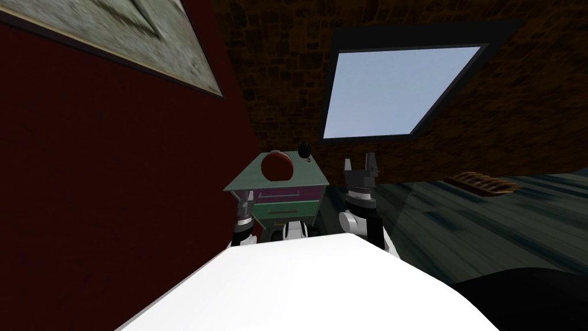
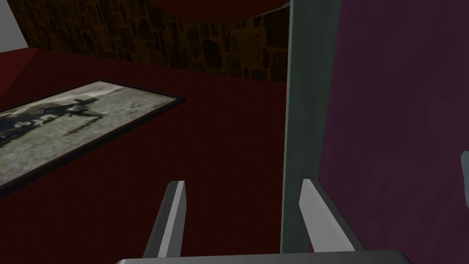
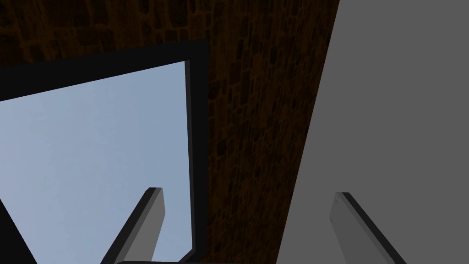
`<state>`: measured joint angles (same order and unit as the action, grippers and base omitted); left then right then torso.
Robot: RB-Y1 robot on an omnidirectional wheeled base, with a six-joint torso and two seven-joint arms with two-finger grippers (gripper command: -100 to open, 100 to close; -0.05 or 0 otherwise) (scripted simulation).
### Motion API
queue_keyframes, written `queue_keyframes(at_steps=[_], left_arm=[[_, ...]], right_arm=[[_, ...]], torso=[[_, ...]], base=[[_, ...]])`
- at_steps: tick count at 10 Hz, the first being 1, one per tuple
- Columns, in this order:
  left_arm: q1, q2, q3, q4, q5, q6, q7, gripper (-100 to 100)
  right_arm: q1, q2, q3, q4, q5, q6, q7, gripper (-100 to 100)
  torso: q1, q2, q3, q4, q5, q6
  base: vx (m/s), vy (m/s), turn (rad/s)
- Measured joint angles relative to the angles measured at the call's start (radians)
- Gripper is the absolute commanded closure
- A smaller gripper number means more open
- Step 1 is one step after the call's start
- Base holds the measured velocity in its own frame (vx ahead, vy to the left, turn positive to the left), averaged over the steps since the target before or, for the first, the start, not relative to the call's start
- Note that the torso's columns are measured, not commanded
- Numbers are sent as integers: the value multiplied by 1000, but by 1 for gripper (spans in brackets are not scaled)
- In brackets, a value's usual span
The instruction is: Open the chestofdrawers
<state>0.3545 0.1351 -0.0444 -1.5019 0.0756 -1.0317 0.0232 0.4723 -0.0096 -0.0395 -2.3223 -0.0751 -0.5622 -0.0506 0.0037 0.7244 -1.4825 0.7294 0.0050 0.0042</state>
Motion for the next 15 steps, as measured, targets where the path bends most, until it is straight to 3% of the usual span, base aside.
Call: queue_keyframes(at_steps=[15], left_arm=[[-75,-15,-31,383,-12,-196,-28,-100]], right_arm=[[0,0,0,0,0,0,0,0]], torso=[[-4,14,7,9,-5,-4]], base=[[0,4,-18]])
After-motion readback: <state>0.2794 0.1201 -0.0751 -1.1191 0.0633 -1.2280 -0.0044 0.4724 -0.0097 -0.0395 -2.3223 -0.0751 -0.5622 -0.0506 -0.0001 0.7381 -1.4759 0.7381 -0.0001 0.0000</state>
